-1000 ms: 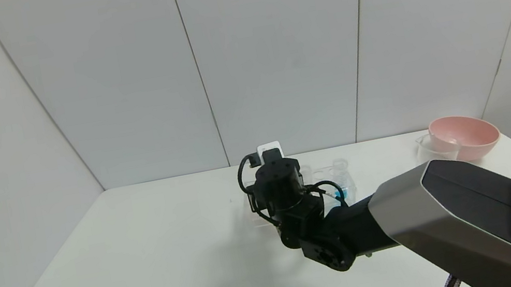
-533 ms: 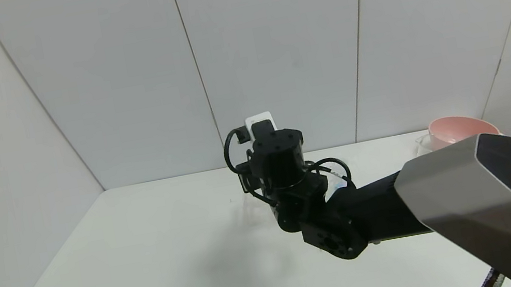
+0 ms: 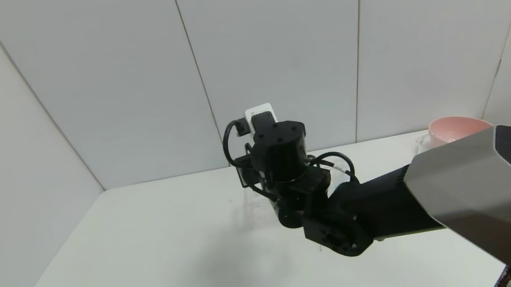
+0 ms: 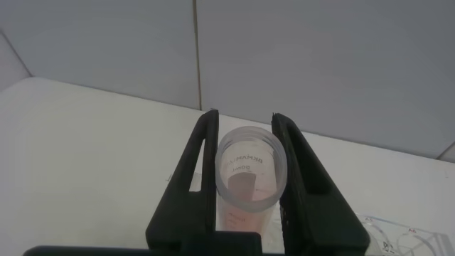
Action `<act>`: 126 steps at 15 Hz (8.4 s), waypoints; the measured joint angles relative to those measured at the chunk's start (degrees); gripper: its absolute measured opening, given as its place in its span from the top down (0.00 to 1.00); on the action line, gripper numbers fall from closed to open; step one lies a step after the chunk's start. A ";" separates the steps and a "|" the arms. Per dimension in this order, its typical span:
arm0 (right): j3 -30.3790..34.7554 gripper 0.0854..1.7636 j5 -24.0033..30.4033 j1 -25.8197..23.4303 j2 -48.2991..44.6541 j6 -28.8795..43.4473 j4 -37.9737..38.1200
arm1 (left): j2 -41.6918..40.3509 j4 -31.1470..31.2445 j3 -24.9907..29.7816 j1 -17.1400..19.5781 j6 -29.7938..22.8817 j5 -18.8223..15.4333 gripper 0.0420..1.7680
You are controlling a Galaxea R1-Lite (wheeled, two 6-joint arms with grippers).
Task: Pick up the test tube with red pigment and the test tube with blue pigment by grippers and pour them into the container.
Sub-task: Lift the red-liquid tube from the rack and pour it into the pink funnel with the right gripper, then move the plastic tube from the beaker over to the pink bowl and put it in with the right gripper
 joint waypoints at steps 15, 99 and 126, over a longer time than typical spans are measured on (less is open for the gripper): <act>49.51 0.72 44.52 -14.71 -41.50 0.17 8.53 | 0.00 0.00 0.00 0.00 0.00 0.00 0.00; -18.99 0.72 15.82 -45.92 -12.25 -75.89 80.19 | 0.00 0.00 0.00 0.00 0.00 0.00 0.00; -18.99 0.72 3.45 -42.63 -14.56 -82.54 83.33 | 0.00 0.00 0.00 0.00 0.00 0.00 0.00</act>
